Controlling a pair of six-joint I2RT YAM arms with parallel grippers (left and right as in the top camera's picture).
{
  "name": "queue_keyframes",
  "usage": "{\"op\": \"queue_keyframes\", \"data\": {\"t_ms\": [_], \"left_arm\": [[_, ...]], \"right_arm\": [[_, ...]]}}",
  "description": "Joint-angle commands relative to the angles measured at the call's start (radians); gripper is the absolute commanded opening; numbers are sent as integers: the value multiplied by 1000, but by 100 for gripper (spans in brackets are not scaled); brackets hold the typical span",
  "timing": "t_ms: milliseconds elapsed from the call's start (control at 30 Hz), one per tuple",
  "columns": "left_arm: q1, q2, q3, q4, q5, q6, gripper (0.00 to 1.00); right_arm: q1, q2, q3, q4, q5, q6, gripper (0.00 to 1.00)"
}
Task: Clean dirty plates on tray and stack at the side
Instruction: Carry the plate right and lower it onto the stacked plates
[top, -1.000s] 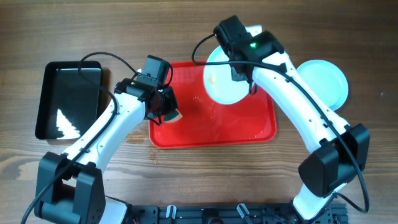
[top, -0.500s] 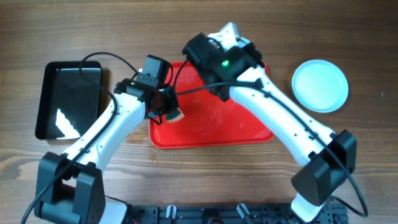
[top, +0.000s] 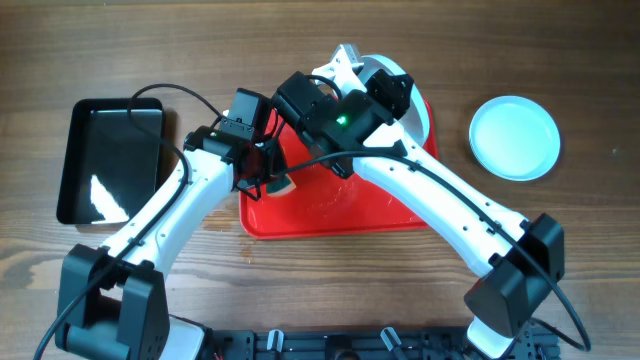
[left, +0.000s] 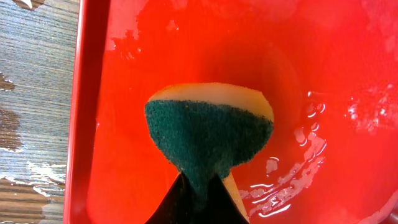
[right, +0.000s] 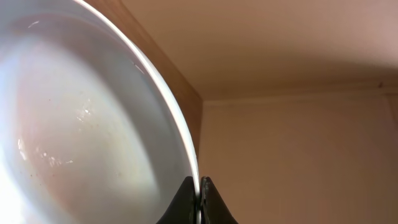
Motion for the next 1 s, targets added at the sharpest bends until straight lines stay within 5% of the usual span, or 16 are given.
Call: {"op": "queue_keyframes", "data": {"t_ms": [0, 333, 600, 967], "left_arm": [[1, -5, -10, 5, 16, -3, 8], [1, -5, -10, 3, 15, -2, 7], [1, -5, -10, 3, 15, -2, 7], [1, -5, -10, 41, 64, -3, 6]], "right_arm": [[3, -18, 19, 2, 37, 8, 4], [-50, -18, 19, -7, -250, 60, 4], [-248, -23, 19, -17, -587, 123, 4], [-278, -43, 19, -110, -415, 260, 4]]}}
